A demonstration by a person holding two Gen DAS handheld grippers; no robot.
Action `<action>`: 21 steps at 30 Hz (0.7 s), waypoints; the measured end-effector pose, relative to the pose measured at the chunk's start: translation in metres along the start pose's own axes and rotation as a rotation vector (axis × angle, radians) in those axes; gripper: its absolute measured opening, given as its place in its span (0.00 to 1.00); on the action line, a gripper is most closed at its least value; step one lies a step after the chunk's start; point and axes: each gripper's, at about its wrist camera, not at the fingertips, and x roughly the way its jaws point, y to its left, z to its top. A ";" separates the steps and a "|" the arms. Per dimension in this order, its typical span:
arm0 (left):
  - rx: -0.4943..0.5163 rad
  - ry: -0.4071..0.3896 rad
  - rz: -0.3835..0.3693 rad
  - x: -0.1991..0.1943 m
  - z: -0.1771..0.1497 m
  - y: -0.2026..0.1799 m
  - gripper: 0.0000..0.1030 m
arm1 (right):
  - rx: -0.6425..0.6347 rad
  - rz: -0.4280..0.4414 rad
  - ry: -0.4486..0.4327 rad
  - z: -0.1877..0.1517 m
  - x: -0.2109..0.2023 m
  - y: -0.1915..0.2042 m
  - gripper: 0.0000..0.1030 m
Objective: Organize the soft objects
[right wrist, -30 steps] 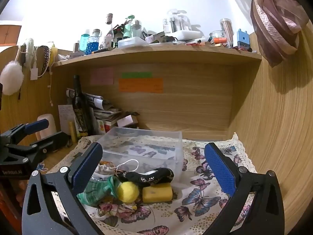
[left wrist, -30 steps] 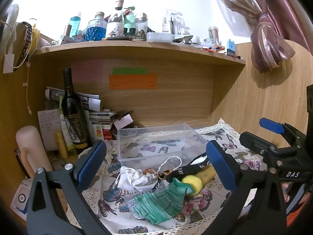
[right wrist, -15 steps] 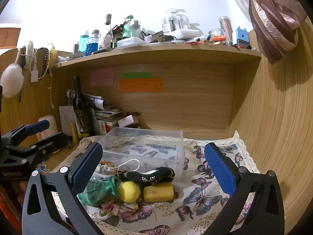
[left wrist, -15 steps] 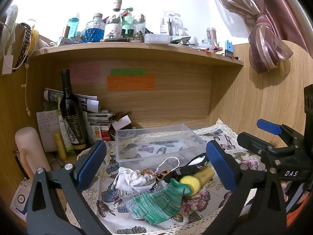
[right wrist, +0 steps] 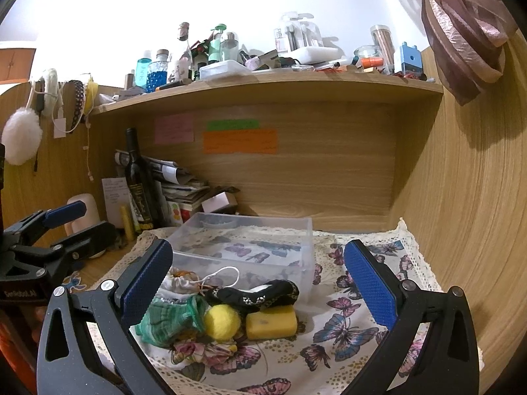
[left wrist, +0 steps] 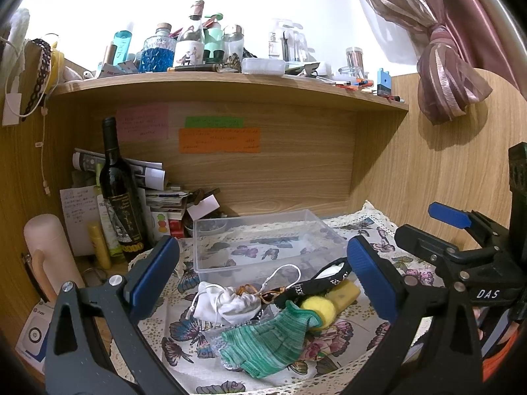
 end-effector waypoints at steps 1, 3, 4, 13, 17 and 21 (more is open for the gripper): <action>0.001 0.000 -0.001 0.000 0.000 0.000 1.00 | 0.000 0.001 0.001 0.000 0.000 0.000 1.00; 0.001 -0.002 -0.001 0.000 0.000 0.000 1.00 | 0.000 -0.001 0.000 0.000 0.000 0.000 1.00; 0.001 -0.002 -0.001 0.000 0.001 -0.001 1.00 | -0.001 -0.002 0.000 0.000 0.000 0.000 1.00; -0.014 -0.001 -0.010 0.000 0.000 0.000 1.00 | 0.000 0.002 0.000 0.001 0.000 0.001 1.00; -0.013 -0.002 -0.011 -0.001 -0.001 0.000 1.00 | 0.004 0.002 0.000 0.001 0.000 0.001 1.00; -0.008 -0.003 -0.012 -0.001 -0.001 0.000 1.00 | 0.007 0.004 0.002 0.001 0.000 0.002 1.00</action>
